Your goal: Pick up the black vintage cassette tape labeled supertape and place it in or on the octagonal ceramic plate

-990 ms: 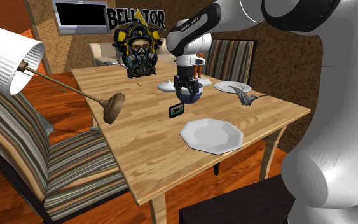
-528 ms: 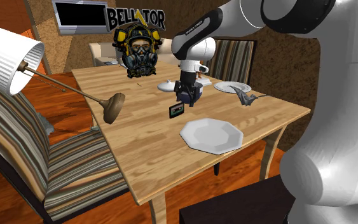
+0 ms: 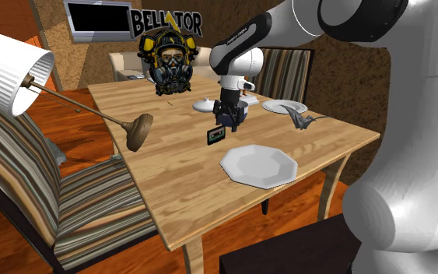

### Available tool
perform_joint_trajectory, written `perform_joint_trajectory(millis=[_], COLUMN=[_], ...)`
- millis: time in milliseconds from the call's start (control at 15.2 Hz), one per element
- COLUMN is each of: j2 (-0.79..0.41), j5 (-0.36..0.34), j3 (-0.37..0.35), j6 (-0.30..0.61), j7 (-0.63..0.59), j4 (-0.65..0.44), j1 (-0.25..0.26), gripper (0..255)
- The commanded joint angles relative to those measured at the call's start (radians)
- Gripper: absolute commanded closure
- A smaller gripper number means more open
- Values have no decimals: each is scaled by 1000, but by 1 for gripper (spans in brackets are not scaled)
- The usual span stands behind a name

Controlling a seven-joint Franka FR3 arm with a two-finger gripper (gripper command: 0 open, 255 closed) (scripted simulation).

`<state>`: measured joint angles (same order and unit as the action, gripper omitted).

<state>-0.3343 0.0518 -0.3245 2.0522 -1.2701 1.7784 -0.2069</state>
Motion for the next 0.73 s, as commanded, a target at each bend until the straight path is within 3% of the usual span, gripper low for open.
perform_joint_trajectory(millis=[0,660], j2=[0,5], j5=[0,1], j3=[0,-1], j6=[0,-12], j7=[0,0], j4=[0,-6], j1=[0,-1], gripper=[255,255])
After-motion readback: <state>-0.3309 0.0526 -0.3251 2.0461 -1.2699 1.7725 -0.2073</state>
